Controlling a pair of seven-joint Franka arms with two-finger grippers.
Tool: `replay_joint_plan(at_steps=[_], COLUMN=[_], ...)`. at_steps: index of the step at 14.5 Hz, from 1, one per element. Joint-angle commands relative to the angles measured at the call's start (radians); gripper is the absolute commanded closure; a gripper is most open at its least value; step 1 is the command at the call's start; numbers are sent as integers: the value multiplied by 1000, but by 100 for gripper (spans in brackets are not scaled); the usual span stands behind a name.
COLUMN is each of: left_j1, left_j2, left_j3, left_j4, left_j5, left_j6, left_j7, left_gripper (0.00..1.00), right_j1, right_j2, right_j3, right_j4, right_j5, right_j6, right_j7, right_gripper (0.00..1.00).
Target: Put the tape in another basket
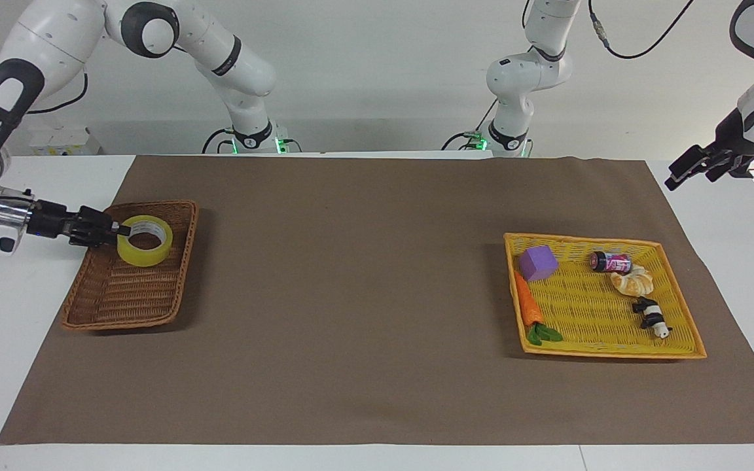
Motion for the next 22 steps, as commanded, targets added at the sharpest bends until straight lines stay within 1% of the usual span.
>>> replay_joint_plan(at_steps=[1, 2, 4, 5, 6, 7, 8, 9, 11, 12, 14, 16, 17, 19, 21, 22], left_j1=[-92, -131, -137, -137, -142, -148, -148, -149, -148, -149, -163, -174, -183, -209, -206, -200], left_j2=[-23, -23, -20, -17, -15, -15, -12, -12, -12, -15, -24, -17, -17, -18, -21, -21], left_j3=[34, 66, 68, 68, 68, 68, 68, 68, 68, 68, 68, 67, 67, 68, 70, 70], left_j4=[-30, -42, -56, -58, -56, -56, -56, -58, -56, -65, -82, -88, -88, -88, -88, -88], left_j5=[49, 51, 52, 52, 51, 48, 49, 48, 45, 48, 46, 45, 43, 43, 43, 43], left_j6=[94, 95, 100, 97, 95, 97, 98, 102, 88, 88, 97, 94, 89, 86, 86, 86], left_j7=[21, 22, 25, 27, 27, 27, 27, 27, 28, 34, 39, 38, 38, 36, 36, 36], left_gripper=[0, 0, 0, 0, 0, 0, 0, 0, 0, 0, 0, 0, 0, 0, 0, 0], right_j1=[-43, -39, -32, -31, -31, -28, -16, -3, 27, 59, 139, 261, 315, 398, 452, 474], right_j2=[49, 49, 49, 49, 47, 47, 44, 38, 5, -21, -121, -237, -291, -377, -454, -476], right_j3=[20, 21, 21, 21, 21, 21, 21, 21, 21, 20, 20, 20, 21, 21, 23, 23], right_j4=[25, 21, 7, 8, 8, 10, 10, 11, 14, 18, 22, 24, 22, 22, 22, 22], right_j5=[-18, -19, -18, -21, -25, -40, -51, -54, -71, -102, -232, -394, -454, -519, -574, -591], right_j6=[8, 23, 29, 42, 49, 54, 69, 83, 117, 135, 198, 246, 244, 215, 139, 87], right_j7=[-81, -89, -91, -95, -118, -140, -144, -145, -137, -126, -54, 37, 118, 309, 458, 530], right_gripper=[100, 100, 100, 95, 82, 57, 29, 4, 2, 1, 1, 1, 1, 1, 1, 1])
